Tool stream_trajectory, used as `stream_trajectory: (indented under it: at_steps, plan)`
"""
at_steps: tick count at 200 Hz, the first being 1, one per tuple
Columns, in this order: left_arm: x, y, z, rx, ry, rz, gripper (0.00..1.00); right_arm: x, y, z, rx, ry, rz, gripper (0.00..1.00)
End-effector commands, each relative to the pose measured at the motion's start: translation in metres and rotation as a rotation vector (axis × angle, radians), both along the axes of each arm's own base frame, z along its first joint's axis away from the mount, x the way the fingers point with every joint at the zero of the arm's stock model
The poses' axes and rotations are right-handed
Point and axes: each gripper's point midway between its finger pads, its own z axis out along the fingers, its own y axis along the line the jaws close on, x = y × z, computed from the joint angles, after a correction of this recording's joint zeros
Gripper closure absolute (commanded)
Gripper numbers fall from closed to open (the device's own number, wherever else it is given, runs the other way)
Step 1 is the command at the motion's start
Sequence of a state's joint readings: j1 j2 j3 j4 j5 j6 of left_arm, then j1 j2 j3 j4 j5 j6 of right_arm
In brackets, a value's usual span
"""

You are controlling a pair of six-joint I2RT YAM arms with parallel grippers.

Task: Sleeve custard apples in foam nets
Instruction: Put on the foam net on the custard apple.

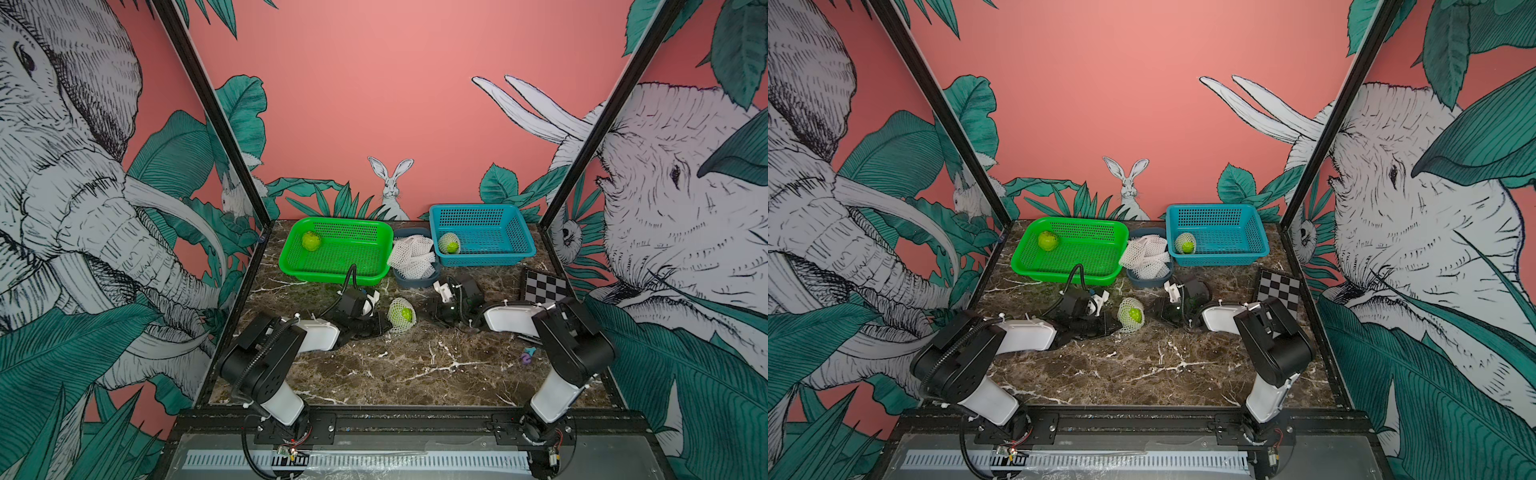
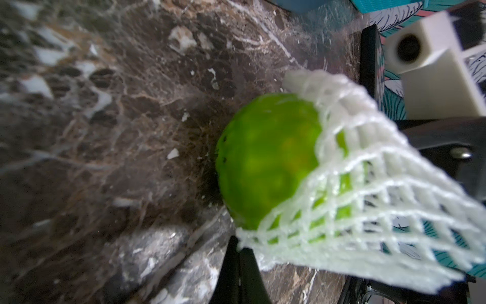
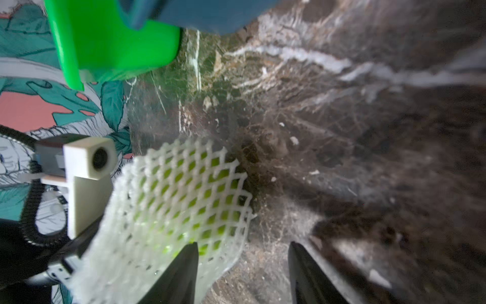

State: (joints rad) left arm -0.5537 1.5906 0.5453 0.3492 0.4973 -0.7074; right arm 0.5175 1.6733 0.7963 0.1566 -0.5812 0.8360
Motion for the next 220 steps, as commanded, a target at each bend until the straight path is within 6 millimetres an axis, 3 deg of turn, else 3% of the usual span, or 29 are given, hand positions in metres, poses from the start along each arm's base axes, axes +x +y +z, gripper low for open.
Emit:
stream_trajectory:
  at_steps: [1,6,33,52,79,97,103,123,154,161,220]
  plan:
    - [0.002,-0.001,0.01,-0.021,-0.029,0.007,1.0,-0.002,-0.024,0.001,-0.169,-0.03,-0.011,0.35]
    - [0.002,-0.001,0.01,-0.022,-0.029,0.008,1.0,0.0,-0.027,0.013,-0.174,-0.061,-0.016,0.34]
    - [0.004,-0.002,0.011,-0.035,-0.031,0.016,1.0,-0.001,-0.033,0.035,-0.241,-0.124,-0.011,0.23]
    - [0.004,-0.002,0.011,-0.037,-0.031,0.019,1.0,-0.005,-0.027,0.055,-0.262,-0.178,0.015,0.12]
    - [0.004,-0.002,0.011,-0.037,-0.032,0.02,1.0,-0.015,-0.012,0.069,-0.279,-0.213,0.064,0.09]
    - [0.003,-0.002,0.01,-0.037,-0.031,0.02,1.0,-0.02,-0.001,0.068,-0.301,-0.211,0.092,0.07]
    - [0.003,-0.002,0.01,-0.038,-0.03,0.02,1.0,-0.02,0.003,0.068,-0.315,-0.216,0.102,0.01]
    - [0.005,-0.003,0.011,-0.041,-0.033,0.021,1.0,-0.022,0.016,0.066,-0.337,-0.217,0.129,0.01]
    - [0.005,-0.003,0.009,-0.046,-0.029,0.025,1.0,-0.015,0.023,0.056,-0.356,-0.185,0.097,0.06]
    - [0.005,-0.003,0.009,-0.049,-0.029,0.026,1.0,-0.015,0.026,0.044,-0.368,-0.16,0.103,0.08]
    - [0.003,-0.002,0.009,-0.054,-0.029,0.031,1.0,-0.009,0.042,0.03,-0.358,-0.137,0.114,0.11]
